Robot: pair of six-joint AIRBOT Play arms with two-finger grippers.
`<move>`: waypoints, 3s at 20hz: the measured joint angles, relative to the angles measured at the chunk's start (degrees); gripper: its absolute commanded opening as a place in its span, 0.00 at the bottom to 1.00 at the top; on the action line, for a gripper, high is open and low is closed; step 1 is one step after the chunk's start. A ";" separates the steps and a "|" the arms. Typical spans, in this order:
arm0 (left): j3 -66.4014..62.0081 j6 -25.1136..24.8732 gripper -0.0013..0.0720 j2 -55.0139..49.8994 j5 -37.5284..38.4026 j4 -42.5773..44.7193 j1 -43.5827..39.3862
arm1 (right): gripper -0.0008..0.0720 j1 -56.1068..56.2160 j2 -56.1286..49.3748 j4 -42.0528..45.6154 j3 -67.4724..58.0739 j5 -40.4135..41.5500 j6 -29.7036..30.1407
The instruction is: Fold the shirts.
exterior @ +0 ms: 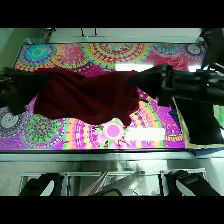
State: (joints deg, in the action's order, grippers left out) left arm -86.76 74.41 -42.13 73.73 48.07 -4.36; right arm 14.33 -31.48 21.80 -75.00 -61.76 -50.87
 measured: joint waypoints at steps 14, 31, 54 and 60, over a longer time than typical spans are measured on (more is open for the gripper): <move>10.99 -1.09 0.98 -28.06 2.43 3.50 0.74 | 0.59 0.00 -33.03 12.37 -0.72 3.91 -1.86; 21.92 -3.61 0.97 -45.88 8.61 3.39 11.39 | 0.54 -14.58 -35.04 10.71 18.62 -11.32 -7.43; 18.69 -6.84 0.97 -44.92 0.83 3.45 14.36 | 0.03 1.18 -30.77 -6.14 33.97 28.87 -5.77; 20.46 -7.02 0.97 -44.92 0.66 3.34 12.81 | 0.04 -16.63 -39.43 -1.42 13.97 17.59 -5.18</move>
State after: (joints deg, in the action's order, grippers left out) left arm -66.30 67.40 -87.05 74.39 51.42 8.45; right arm -2.31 -70.91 20.38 -61.04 -44.16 -56.05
